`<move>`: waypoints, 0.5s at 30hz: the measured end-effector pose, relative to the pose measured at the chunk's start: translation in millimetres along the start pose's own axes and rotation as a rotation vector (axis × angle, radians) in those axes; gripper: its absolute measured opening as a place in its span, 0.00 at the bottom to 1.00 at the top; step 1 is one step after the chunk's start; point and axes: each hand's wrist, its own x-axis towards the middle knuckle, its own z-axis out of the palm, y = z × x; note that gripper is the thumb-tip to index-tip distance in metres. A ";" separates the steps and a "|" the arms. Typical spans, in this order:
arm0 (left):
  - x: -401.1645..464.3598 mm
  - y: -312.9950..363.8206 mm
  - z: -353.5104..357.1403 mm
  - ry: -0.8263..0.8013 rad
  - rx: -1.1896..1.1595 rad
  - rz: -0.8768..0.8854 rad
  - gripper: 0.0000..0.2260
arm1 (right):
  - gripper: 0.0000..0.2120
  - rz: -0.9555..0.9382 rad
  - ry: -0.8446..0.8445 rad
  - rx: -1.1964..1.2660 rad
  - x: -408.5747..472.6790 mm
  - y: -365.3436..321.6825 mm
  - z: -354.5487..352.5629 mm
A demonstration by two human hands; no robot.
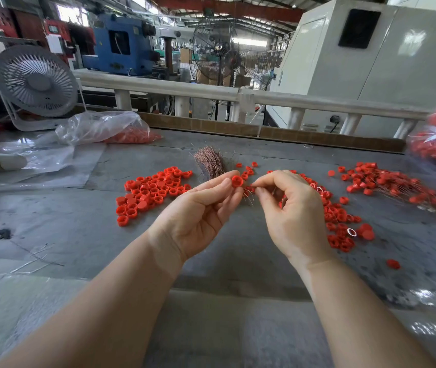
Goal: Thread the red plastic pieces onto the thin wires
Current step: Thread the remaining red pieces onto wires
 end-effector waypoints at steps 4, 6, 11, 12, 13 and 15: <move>0.1 -0.8 -0.4 0.004 -0.002 0.004 0.08 | 0.05 0.011 0.002 -0.004 0.1 -0.7 0.0; 0.0 -1.1 -0.1 0.002 -0.002 0.005 0.09 | 0.05 0.017 0.000 -0.006 0.0 -1.0 -0.2; -0.9 -1.7 0.6 -0.016 0.002 0.006 0.09 | 0.04 0.027 -0.003 -0.015 0.1 -1.4 -1.1; -1.0 -1.9 0.6 -0.018 0.002 0.007 0.10 | 0.04 0.029 -0.005 -0.015 0.0 -1.6 -1.1; -1.1 -1.9 0.5 -0.019 0.001 0.009 0.10 | 0.04 0.031 -0.008 -0.015 0.0 -1.7 -1.2; -1.0 -2.0 0.9 -0.022 -0.005 0.012 0.10 | 0.04 0.034 -0.016 -0.015 0.0 -1.7 -1.4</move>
